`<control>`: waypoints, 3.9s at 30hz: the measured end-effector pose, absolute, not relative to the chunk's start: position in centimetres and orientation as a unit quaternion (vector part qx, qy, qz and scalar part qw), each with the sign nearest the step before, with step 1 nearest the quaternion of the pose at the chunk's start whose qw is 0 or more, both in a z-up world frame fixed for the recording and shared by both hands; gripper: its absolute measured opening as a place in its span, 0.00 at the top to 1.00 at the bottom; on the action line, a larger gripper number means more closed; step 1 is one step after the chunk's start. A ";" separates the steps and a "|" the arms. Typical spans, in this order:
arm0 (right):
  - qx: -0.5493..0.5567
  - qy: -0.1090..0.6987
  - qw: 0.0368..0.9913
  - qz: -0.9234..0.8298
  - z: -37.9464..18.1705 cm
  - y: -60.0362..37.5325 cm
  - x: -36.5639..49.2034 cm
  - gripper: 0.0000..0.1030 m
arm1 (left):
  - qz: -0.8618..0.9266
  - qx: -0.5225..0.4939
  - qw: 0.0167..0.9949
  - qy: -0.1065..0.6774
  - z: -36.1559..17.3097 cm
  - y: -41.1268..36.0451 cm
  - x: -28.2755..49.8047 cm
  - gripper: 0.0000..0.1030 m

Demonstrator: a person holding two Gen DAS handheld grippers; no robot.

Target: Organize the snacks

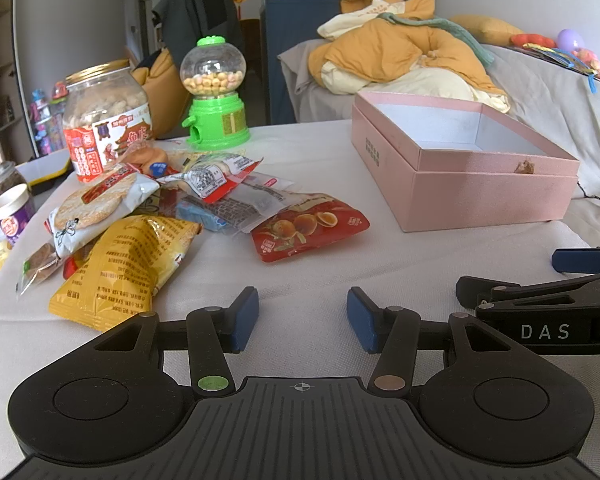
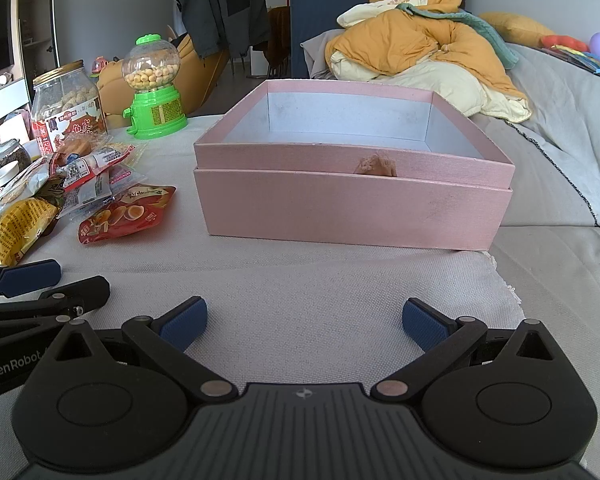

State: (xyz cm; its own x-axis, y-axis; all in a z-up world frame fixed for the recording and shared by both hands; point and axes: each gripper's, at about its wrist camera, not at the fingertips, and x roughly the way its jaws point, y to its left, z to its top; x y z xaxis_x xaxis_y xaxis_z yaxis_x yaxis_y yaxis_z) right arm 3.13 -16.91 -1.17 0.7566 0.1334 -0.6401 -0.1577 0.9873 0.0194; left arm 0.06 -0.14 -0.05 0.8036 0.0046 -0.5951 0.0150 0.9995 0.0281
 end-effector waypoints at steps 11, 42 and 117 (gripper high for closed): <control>-0.018 0.340 0.937 0.078 -1.2 -16.8 3.2 0.00 | -0.003 0.016 0.950 0.313 -0.1 -0.1 0.1 0.45; -0.023 0.356 0.930 0.093 -1.0 -17.1 3.3 0.00 | -0.023 -0.004 0.949 0.313 0.5 1.0 -1.0 0.46; -0.128 0.371 0.900 0.190 3.7 -18.9 3.9 0.34 | -0.086 -0.127 0.936 0.317 2.1 9.1 -4.4 0.41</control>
